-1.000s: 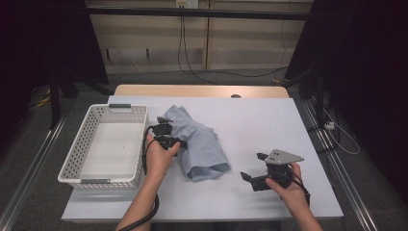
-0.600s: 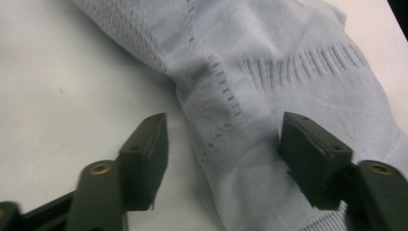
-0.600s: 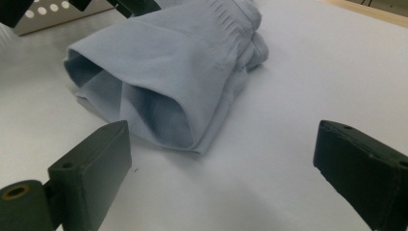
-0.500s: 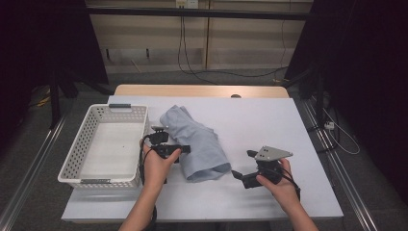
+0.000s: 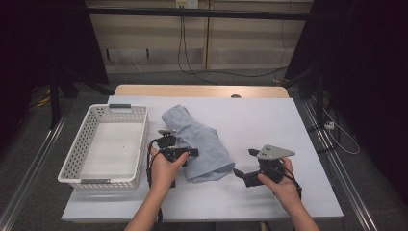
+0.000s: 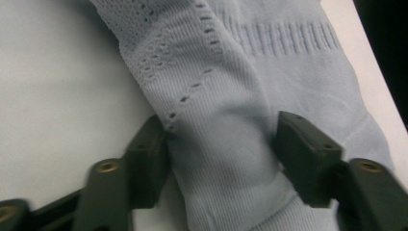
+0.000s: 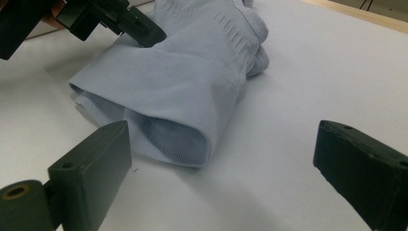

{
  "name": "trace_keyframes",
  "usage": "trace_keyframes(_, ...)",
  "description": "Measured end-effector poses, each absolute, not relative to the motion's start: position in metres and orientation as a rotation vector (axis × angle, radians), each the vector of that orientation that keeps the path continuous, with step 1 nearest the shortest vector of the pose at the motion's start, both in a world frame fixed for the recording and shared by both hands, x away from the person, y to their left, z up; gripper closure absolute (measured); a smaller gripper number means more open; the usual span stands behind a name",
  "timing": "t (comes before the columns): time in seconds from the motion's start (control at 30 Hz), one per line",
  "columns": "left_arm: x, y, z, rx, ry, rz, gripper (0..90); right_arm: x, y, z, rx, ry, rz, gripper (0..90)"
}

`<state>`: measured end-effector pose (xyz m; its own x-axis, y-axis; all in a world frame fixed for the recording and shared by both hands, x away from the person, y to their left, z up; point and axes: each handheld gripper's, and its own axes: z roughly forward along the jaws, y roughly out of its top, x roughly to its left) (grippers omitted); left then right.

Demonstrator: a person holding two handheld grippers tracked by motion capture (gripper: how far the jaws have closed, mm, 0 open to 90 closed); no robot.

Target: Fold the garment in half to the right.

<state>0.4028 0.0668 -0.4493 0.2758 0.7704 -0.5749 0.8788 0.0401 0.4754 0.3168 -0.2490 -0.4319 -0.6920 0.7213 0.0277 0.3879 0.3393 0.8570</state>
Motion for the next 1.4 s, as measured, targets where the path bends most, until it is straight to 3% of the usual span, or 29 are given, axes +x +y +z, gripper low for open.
trace_keyframes(0.2,0.401,0.062,-0.452,1.732,1.529,-0.189,56.1,0.316,-0.249,-0.432,0.978,2.255,1.286,5.8)
trace_keyframes(0.3,0.401,0.058,-0.454,1.730,1.532,-0.177,68.8,0.316,-0.249,-0.432,0.978,2.252,1.288,5.8)
trace_keyframes(0.4,0.403,0.060,-0.452,1.733,1.535,-0.200,72.3,0.317,-0.250,-0.431,0.982,2.250,1.290,5.8)
trace_keyframes(0.83,0.418,0.077,-0.422,1.783,1.533,-0.307,73.7,0.317,-0.248,-0.433,0.975,2.257,1.304,5.8)
trace_keyframes(1.4,0.432,0.085,-0.382,2.015,1.531,-0.284,73.4,0.317,-0.240,-0.432,0.950,2.269,1.346,5.5)
